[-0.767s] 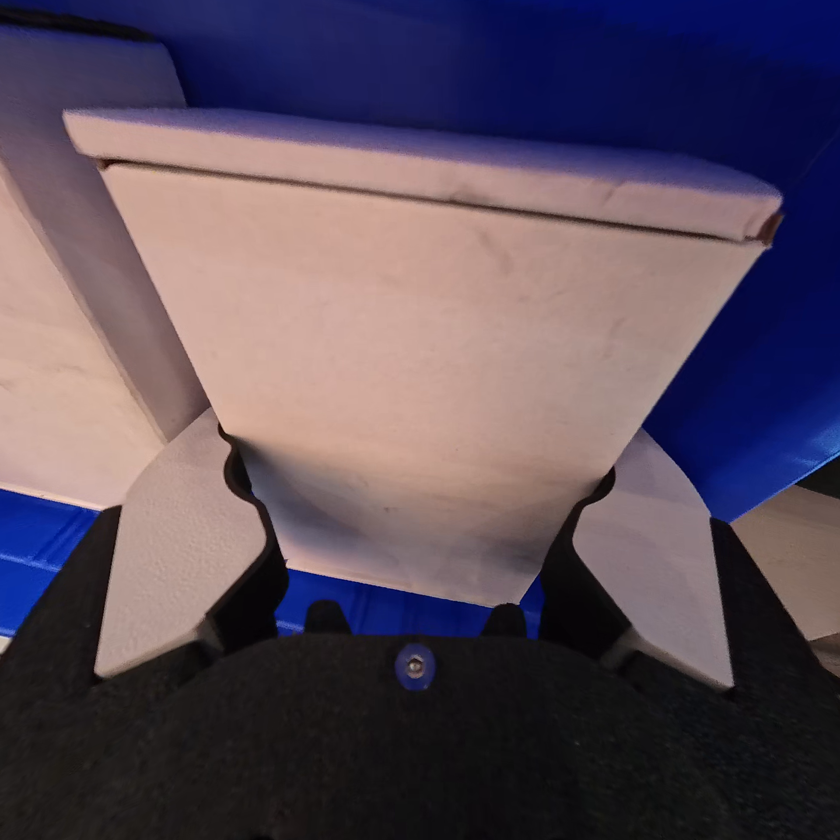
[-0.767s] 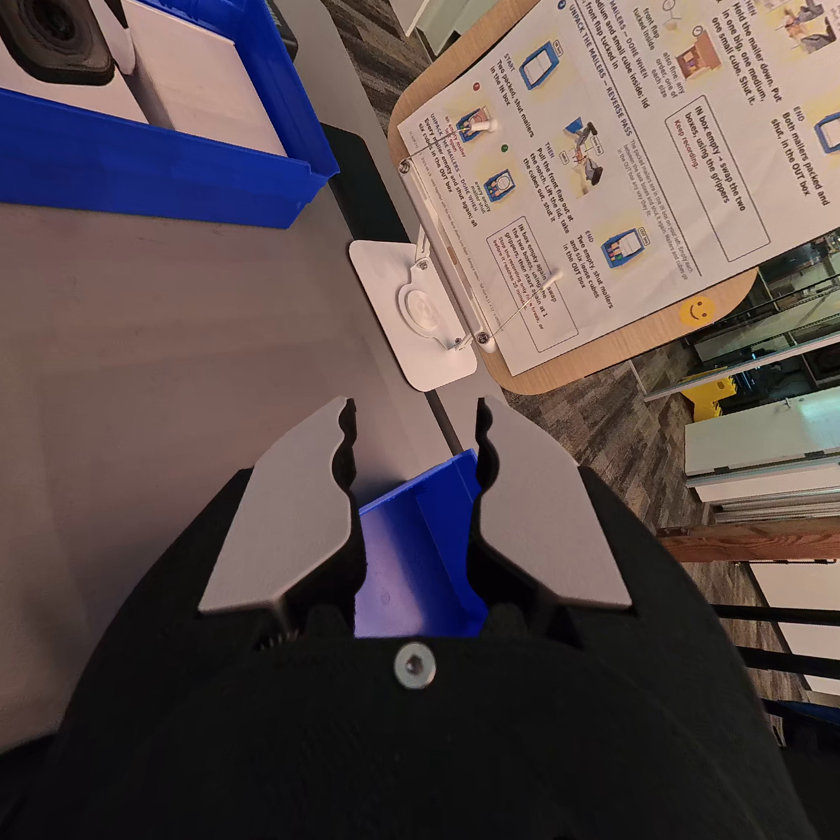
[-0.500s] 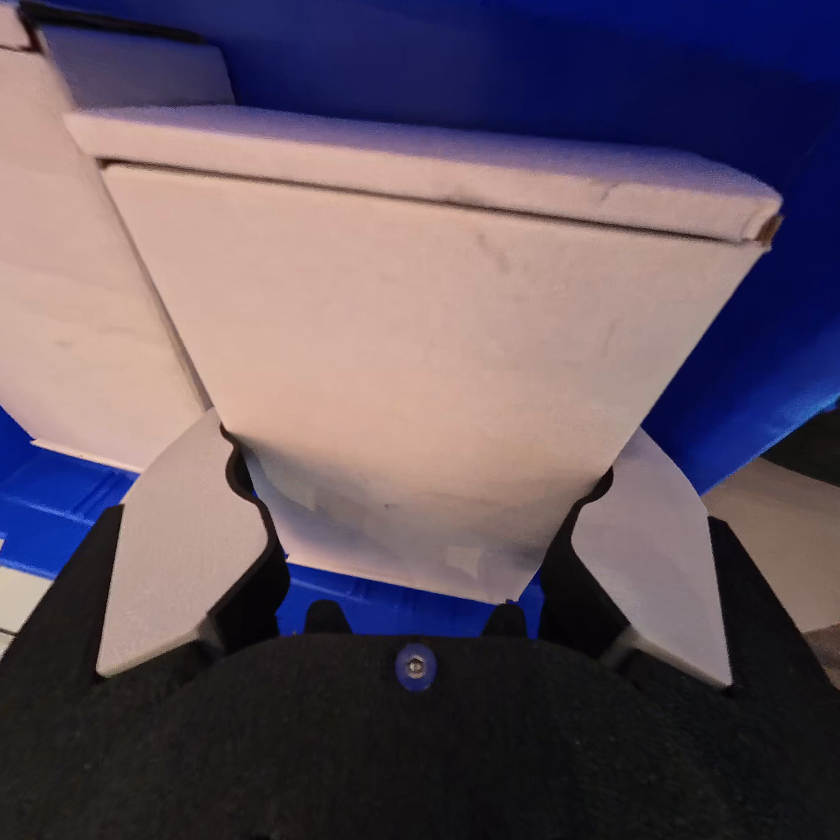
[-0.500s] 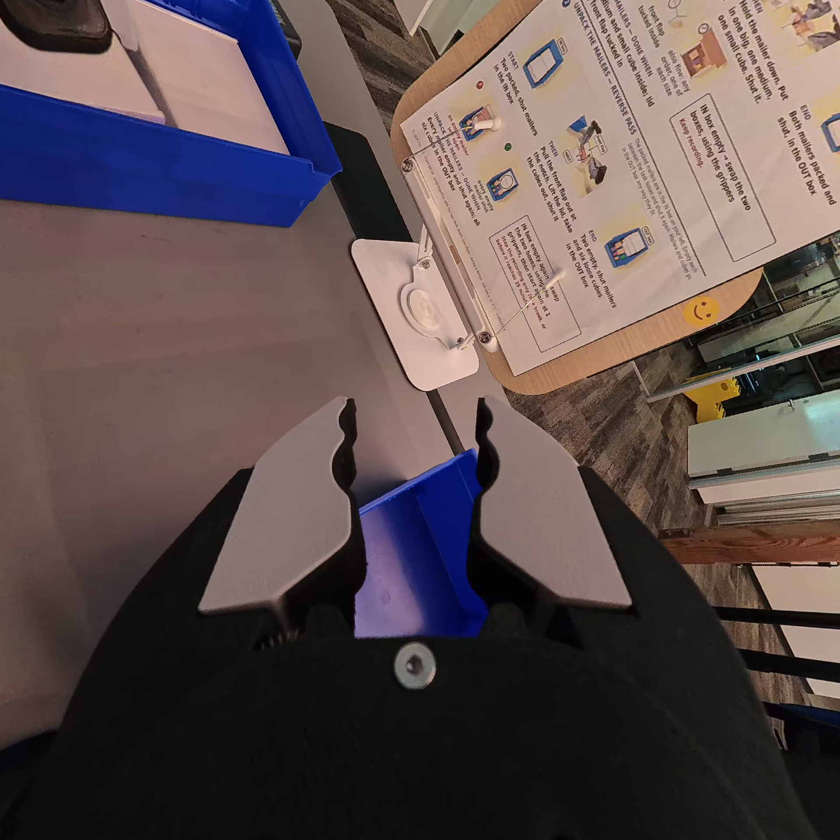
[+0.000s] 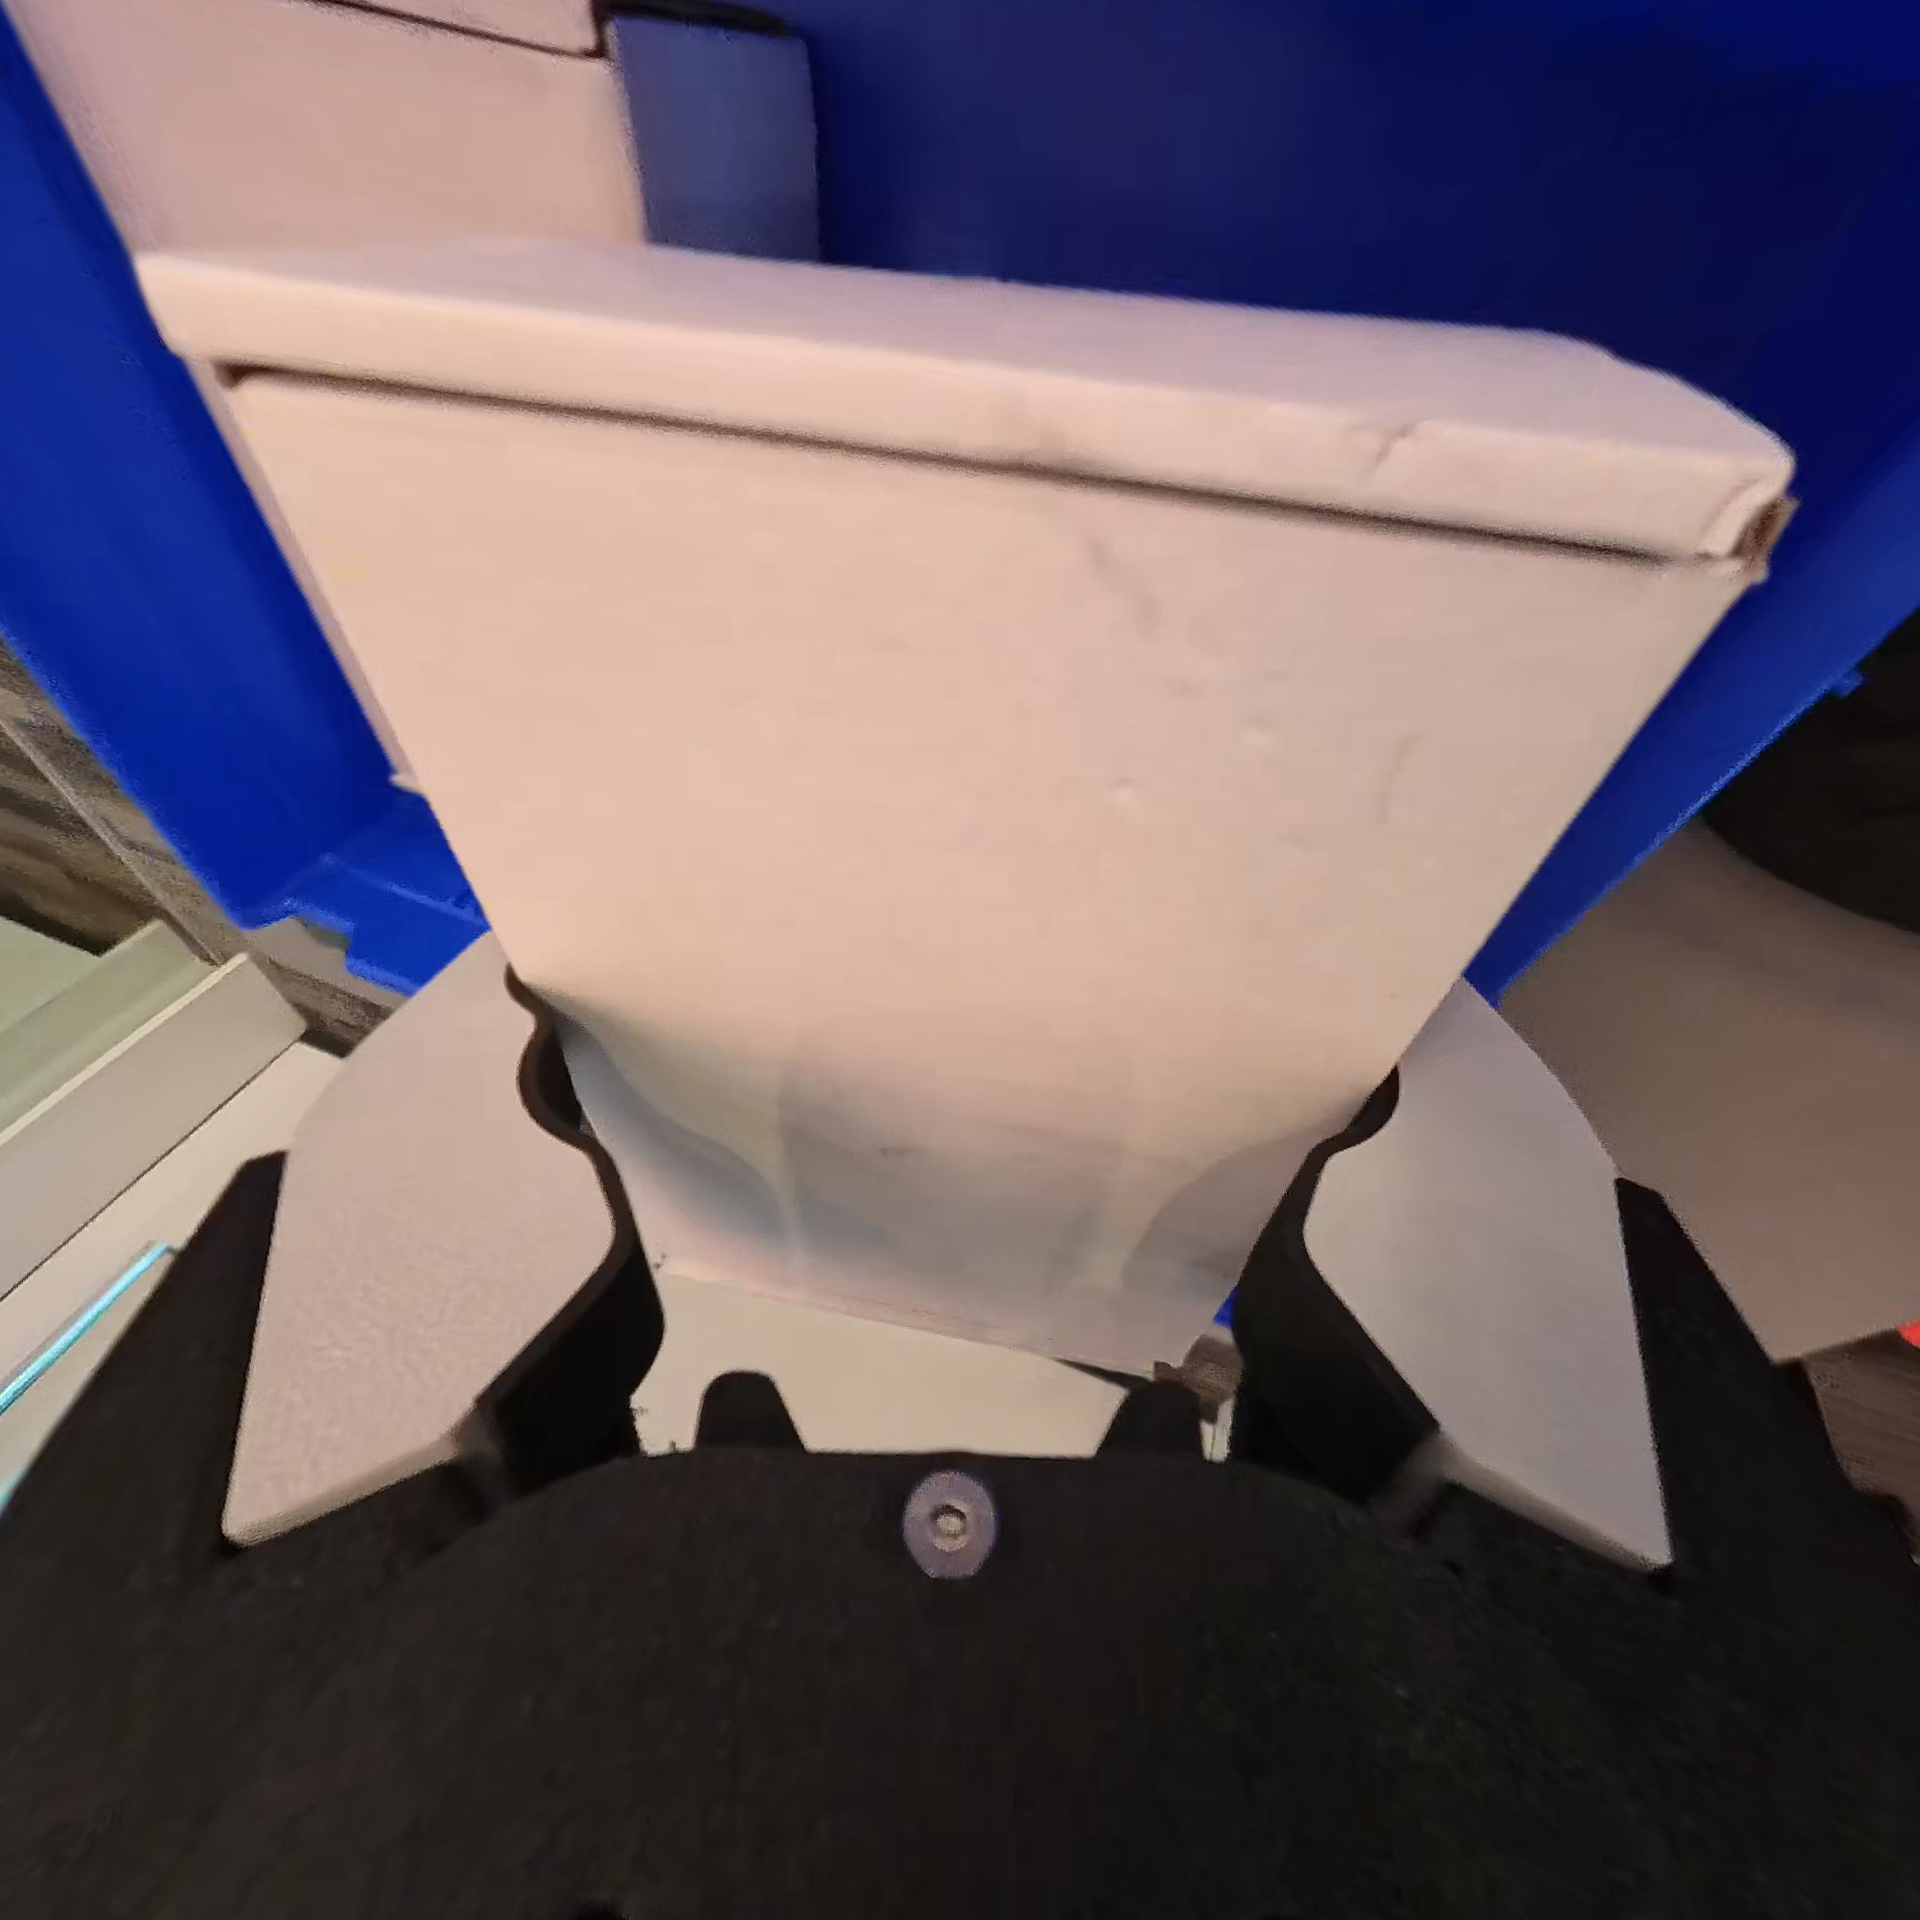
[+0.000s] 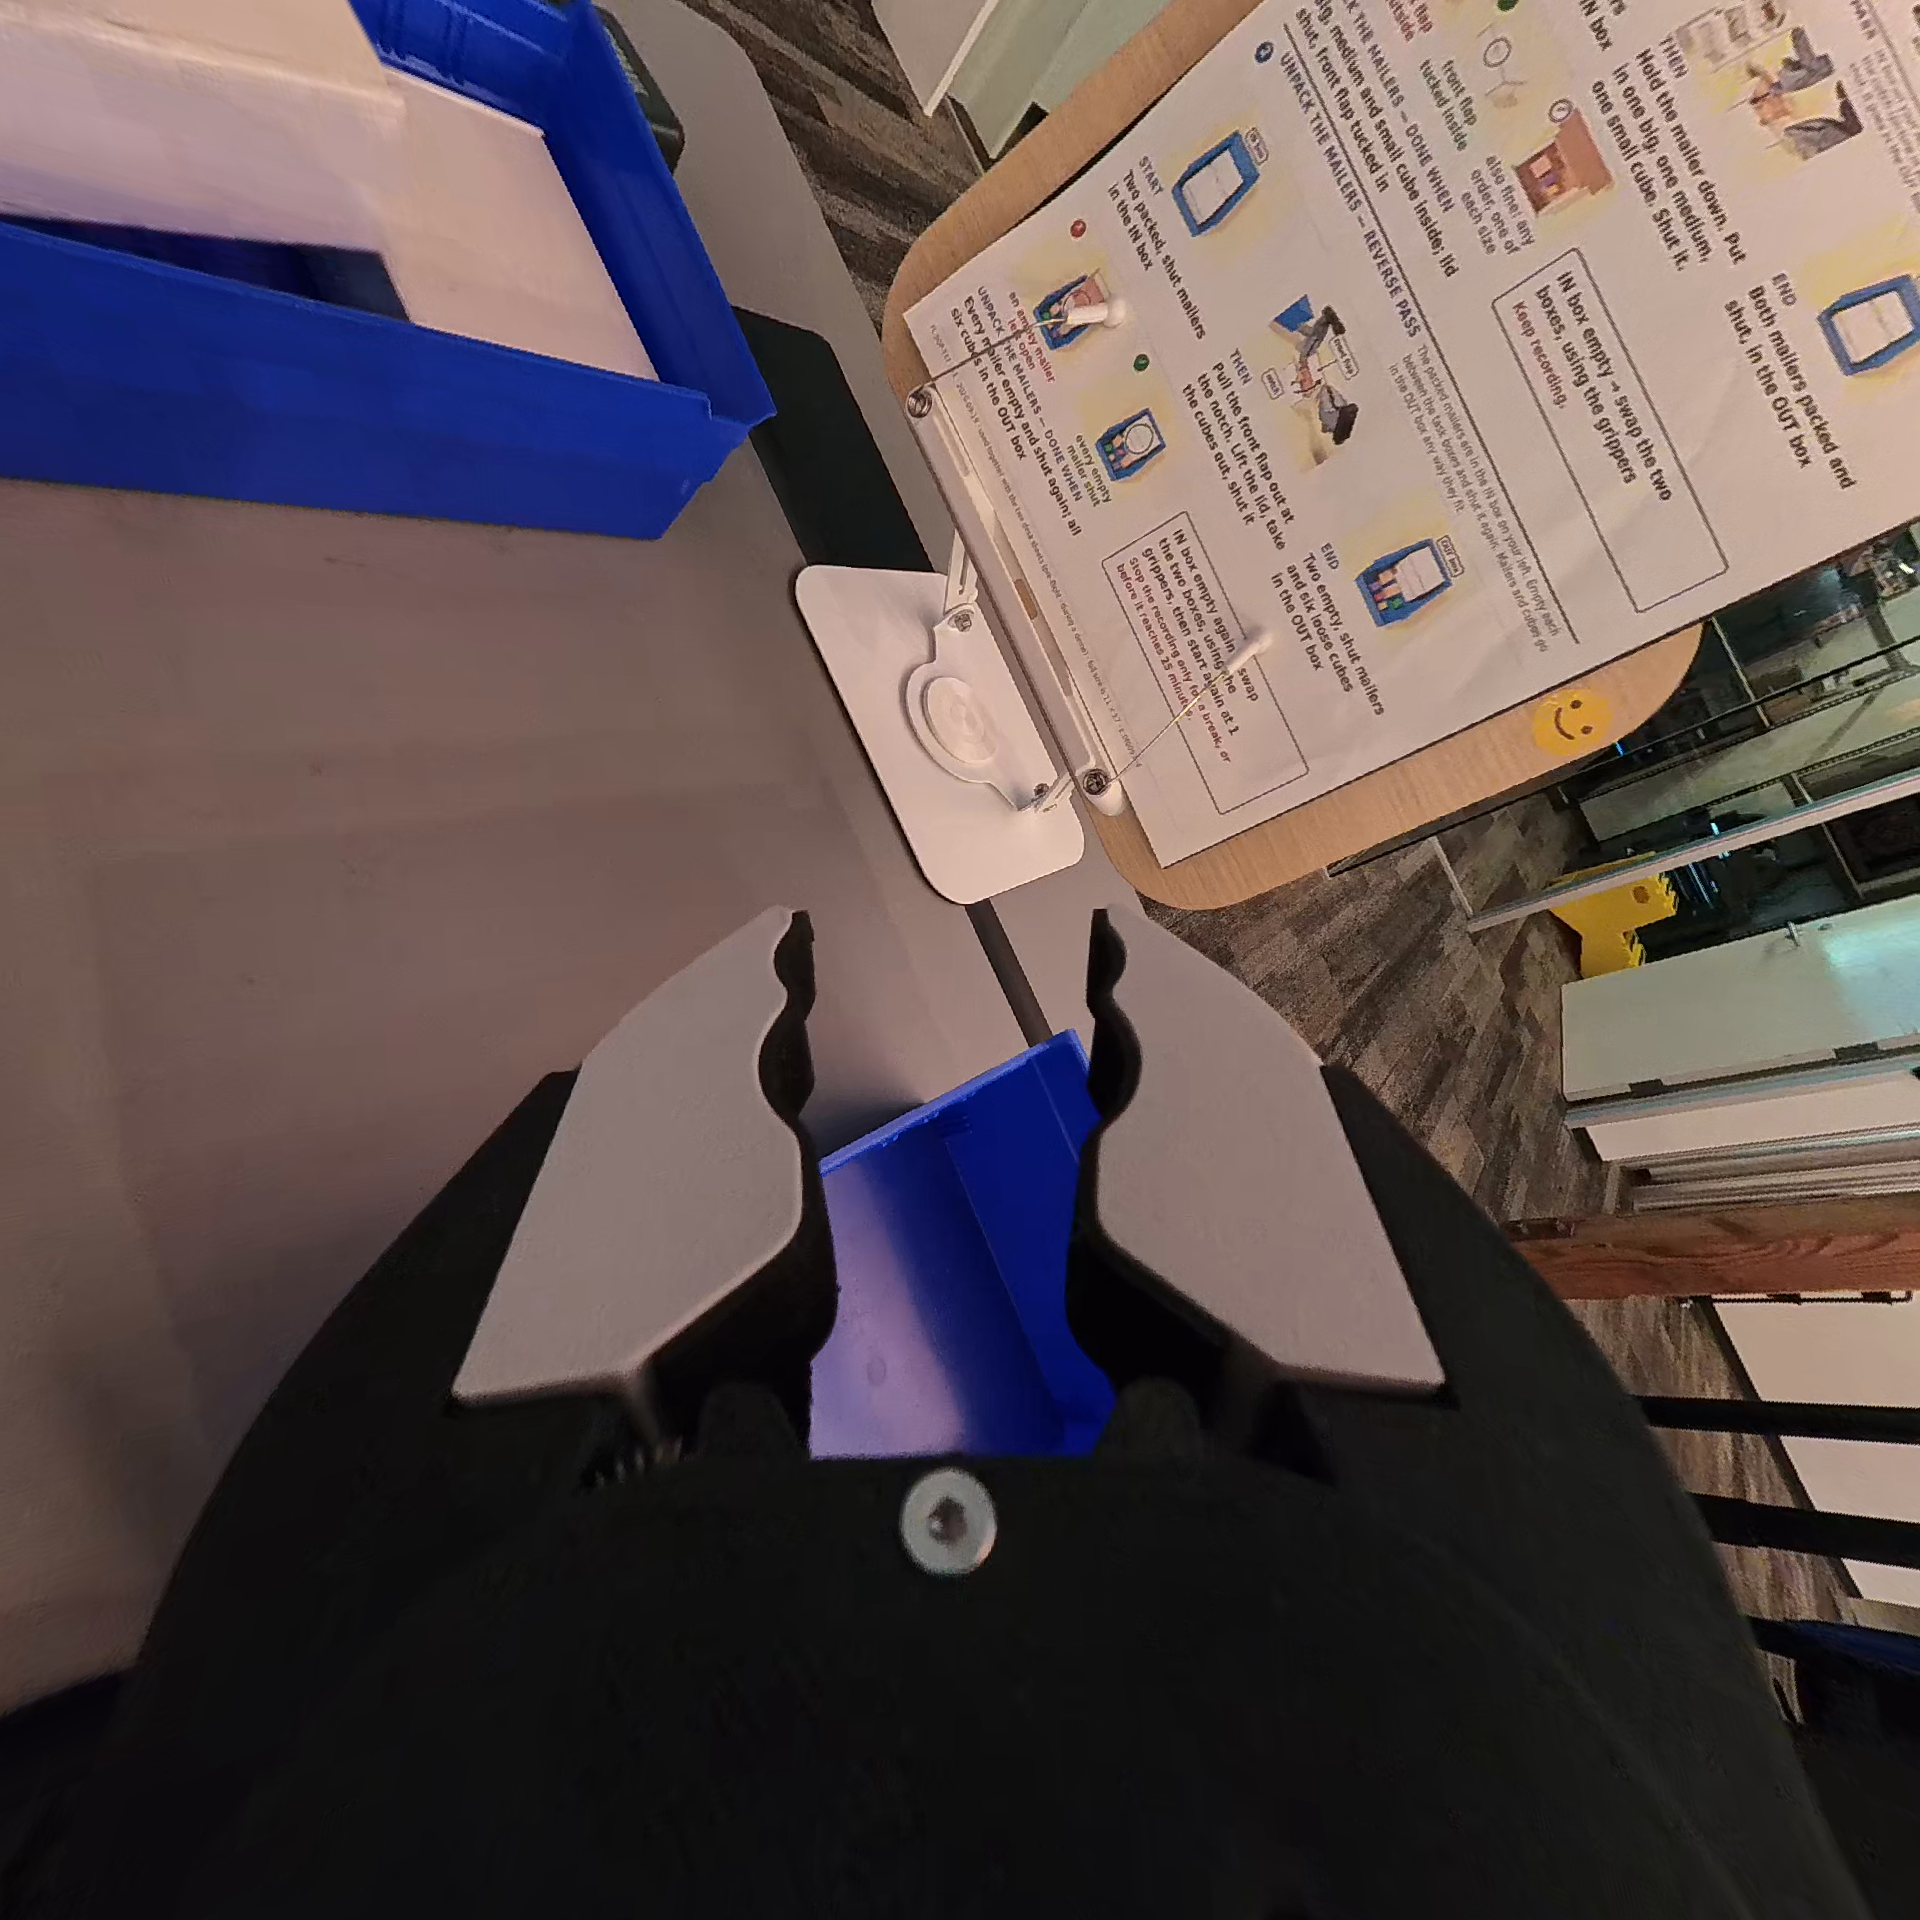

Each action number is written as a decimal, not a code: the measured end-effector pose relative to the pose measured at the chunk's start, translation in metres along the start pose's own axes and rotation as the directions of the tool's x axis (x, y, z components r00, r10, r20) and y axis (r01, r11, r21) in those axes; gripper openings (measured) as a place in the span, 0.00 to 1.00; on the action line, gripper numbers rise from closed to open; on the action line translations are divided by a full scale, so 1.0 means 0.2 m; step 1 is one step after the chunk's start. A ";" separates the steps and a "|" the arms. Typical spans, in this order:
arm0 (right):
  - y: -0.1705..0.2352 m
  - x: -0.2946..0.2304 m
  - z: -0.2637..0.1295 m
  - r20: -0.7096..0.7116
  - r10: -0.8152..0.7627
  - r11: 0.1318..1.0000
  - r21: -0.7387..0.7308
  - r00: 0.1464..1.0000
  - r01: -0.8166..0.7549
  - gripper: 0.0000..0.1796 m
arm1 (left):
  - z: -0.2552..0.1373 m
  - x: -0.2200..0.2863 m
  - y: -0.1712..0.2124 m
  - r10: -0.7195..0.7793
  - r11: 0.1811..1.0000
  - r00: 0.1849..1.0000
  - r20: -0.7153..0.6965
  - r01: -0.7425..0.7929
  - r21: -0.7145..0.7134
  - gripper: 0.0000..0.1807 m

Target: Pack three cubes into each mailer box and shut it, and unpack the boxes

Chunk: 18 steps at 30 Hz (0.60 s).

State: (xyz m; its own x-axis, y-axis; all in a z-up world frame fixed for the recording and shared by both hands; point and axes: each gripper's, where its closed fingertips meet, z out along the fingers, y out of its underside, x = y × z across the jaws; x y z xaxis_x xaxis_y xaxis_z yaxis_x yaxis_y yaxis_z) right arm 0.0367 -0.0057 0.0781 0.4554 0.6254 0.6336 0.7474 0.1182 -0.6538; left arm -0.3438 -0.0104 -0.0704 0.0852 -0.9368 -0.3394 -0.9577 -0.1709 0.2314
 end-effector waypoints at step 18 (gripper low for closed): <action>0.01 0.12 -0.28 -0.077 0.057 0.994 0.101 0.995 -0.049 0.29 | -0.50 -0.17 -0.39 0.116 0.993 0.983 0.144 -0.116 -0.008 0.78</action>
State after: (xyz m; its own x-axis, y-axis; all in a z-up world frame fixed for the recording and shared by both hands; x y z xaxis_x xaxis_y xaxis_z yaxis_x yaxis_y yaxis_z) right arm 0.0762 -0.0333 0.1137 0.5329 0.5698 0.6256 0.6715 0.1651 -0.7224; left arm -0.2440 0.0037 0.0149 -0.0670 -0.8965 -0.4379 -0.9589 -0.0634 0.2767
